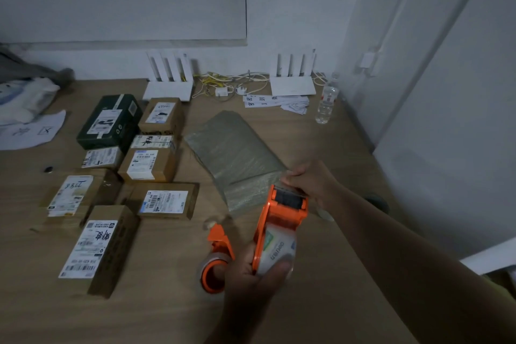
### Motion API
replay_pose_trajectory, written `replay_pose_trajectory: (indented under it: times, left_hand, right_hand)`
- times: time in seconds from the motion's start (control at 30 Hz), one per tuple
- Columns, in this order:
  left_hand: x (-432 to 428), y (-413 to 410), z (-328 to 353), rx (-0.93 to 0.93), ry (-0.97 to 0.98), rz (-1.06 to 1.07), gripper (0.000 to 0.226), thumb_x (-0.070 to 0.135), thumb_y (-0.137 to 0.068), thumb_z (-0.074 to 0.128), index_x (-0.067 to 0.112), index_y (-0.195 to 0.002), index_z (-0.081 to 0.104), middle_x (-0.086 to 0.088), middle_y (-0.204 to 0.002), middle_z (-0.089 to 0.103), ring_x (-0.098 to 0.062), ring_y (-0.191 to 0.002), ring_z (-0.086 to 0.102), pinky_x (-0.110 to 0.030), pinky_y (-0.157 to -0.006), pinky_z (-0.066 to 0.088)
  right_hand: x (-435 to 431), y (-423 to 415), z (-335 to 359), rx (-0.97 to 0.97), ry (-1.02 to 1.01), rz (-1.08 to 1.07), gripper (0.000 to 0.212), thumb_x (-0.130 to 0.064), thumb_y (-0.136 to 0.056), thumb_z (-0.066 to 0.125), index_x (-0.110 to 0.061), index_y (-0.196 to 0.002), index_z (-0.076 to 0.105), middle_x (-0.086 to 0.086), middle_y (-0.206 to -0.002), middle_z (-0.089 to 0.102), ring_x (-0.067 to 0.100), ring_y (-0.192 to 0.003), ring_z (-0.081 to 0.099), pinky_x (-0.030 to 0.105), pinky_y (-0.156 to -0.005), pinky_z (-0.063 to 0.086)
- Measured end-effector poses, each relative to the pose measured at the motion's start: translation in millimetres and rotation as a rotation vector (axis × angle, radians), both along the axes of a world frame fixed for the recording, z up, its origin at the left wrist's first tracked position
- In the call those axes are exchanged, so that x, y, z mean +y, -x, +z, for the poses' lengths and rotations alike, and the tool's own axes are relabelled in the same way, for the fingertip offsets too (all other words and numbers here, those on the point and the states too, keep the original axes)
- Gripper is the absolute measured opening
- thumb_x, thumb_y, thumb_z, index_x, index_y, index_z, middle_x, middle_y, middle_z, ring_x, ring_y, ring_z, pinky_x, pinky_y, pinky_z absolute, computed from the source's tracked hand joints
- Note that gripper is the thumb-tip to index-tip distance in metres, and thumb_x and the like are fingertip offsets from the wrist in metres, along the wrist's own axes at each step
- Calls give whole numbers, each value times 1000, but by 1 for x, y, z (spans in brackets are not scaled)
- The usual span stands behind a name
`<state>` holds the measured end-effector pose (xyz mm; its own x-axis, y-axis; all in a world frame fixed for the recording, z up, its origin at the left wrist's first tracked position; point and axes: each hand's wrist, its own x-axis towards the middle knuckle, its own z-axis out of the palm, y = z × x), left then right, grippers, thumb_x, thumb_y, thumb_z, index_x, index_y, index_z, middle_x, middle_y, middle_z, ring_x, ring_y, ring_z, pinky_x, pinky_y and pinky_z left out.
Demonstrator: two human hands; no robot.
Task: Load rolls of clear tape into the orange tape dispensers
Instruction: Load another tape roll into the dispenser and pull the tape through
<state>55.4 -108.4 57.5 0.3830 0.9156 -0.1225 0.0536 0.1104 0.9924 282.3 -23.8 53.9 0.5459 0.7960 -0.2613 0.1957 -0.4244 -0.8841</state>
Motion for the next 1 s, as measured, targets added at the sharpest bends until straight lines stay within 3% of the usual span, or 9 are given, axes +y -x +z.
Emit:
replay_pose_trajectory:
  times: [0.1,0.2,0.37,0.47,0.53,0.63,0.77,0.9,1.0]
  left_hand:
    - [-1,1,-1,-21,25,-3,21,8,-70,82,27,-80,76,-7,-72,77,-14,-57,70,-27,-50,56]
    - [-4,2,-2,-32,67,-13,22,11,-71,81,28,-83,76,-11,-74,77,-18,-59,70,-31,-52,57]
    - [-5,0,-9,1,58,39,8,15,-73,81,17,-76,74,-12,-71,75,-22,-55,69,-33,-49,55]
    - [-3,0,-12,-16,39,66,8,5,-78,78,11,-77,72,-13,-72,75,-16,-55,68,-27,-48,54]
    - [-2,0,-13,-28,35,70,8,14,-76,77,11,-82,73,-12,-74,76,-16,-59,70,-25,-50,55]
    - [1,-2,-20,-16,48,103,23,21,-72,79,9,-90,71,-5,-77,78,-18,-64,74,-24,-51,55]
    - [3,-5,-27,32,40,111,22,26,-70,81,15,-87,73,-4,-79,78,-21,-69,75,-25,-53,57]
    - [3,-9,-37,41,41,99,11,7,-80,76,16,-86,73,4,-78,79,-11,-68,74,-19,-53,54]
    - [4,-13,-46,15,69,129,12,3,-81,73,15,-84,73,11,-74,78,-4,-65,72,-13,-53,52]
  right_hand:
    - [-4,0,-14,80,22,8,24,-17,-71,84,4,-81,77,16,-67,68,6,-55,58,18,-53,45]
    - [-8,3,-26,205,38,8,24,-16,-71,84,6,-76,75,34,-83,70,28,-72,58,39,-70,44]
    - [-25,5,-26,455,-11,-35,16,-13,-91,65,-1,-81,72,7,-65,72,12,-53,64,25,-53,50]
    - [-34,14,-34,655,49,-130,42,-32,-97,55,6,-112,64,9,-72,71,15,-52,65,27,-50,55]
    - [-45,22,-39,719,101,-102,46,-46,-98,45,-7,-106,66,3,-62,68,14,-51,63,27,-53,53]
    - [-72,43,-47,735,88,-64,53,-60,-90,42,-15,-86,70,9,-76,71,27,-74,63,32,-68,54]
    - [-103,71,-75,891,18,-55,83,-67,-93,13,-10,-119,68,22,-121,68,40,-115,62,48,-94,50]
    - [-119,89,-85,970,-36,-101,74,-68,-91,29,-13,-123,66,19,-125,67,38,-121,59,50,-98,49]
    - [-128,96,-88,824,-79,-125,63,-58,-76,65,-10,-116,69,21,-116,70,40,-109,65,49,-93,49]
